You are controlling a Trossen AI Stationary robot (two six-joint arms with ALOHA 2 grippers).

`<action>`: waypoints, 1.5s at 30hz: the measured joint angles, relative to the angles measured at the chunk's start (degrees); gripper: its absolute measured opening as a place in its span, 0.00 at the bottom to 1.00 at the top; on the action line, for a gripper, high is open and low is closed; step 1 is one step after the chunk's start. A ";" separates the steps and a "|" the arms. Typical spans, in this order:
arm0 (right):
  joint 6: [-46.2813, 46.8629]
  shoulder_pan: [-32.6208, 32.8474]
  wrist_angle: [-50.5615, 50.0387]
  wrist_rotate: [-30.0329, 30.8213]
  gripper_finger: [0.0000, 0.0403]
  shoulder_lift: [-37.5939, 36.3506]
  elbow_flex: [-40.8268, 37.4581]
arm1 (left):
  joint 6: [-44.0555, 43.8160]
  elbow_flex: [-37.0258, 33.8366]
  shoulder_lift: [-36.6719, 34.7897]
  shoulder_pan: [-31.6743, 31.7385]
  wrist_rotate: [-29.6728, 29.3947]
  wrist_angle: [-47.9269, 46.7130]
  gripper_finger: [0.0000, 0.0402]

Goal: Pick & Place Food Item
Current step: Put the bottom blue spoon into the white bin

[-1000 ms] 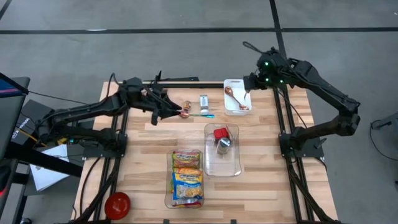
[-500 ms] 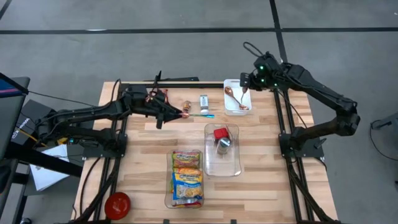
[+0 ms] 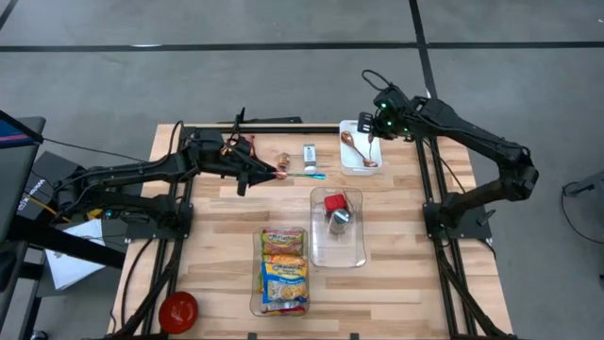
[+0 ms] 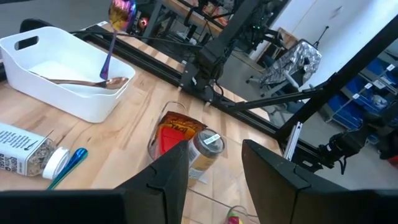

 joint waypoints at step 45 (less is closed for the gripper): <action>-6.71 -6.70 1.97 -4.24 0.01 3.88 0.00 | -9.24 0.00 0.00 0.00 -0.61 0.03 0.36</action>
